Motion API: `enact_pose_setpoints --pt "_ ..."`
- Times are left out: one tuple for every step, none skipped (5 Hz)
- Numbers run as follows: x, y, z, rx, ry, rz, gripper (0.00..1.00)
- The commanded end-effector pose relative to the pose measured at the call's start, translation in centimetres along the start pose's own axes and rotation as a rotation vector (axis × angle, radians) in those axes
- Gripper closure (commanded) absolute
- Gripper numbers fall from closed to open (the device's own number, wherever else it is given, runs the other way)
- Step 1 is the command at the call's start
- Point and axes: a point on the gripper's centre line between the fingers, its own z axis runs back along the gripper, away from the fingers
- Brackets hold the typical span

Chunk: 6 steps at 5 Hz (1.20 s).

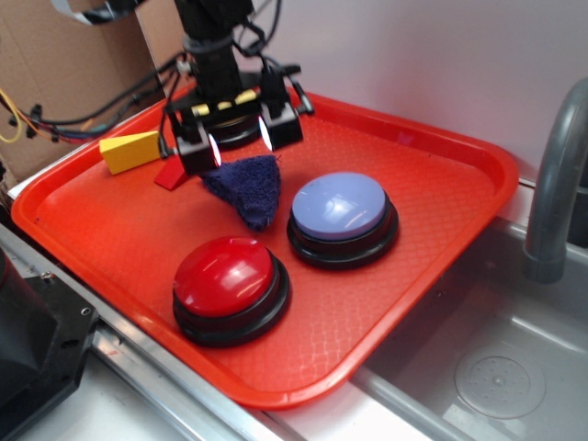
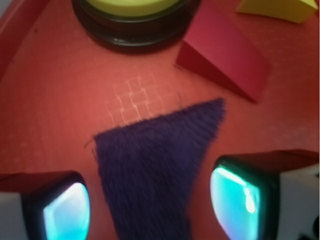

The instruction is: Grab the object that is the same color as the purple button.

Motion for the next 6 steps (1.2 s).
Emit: enact_pose_setpoints --pt "-1.9 1.6 -1.6 0.001 0.029 -0.007 0.00" --pt "-1.6 1.7 -1.9 0.001 0.038 -0.001 0.00" --pt "-0.5 1.0 -2.0 -0.016 0.029 -0.012 0.98" --pt "0.9 0.4 -1.8 -0.026 0.025 -0.015 1.00" --pt "2.4 -0.3 -0.7 -0.036 0.030 -0.074 1.00" --pt "2.8 -0.5 1.4 -0.019 0.008 -0.226 1.00"
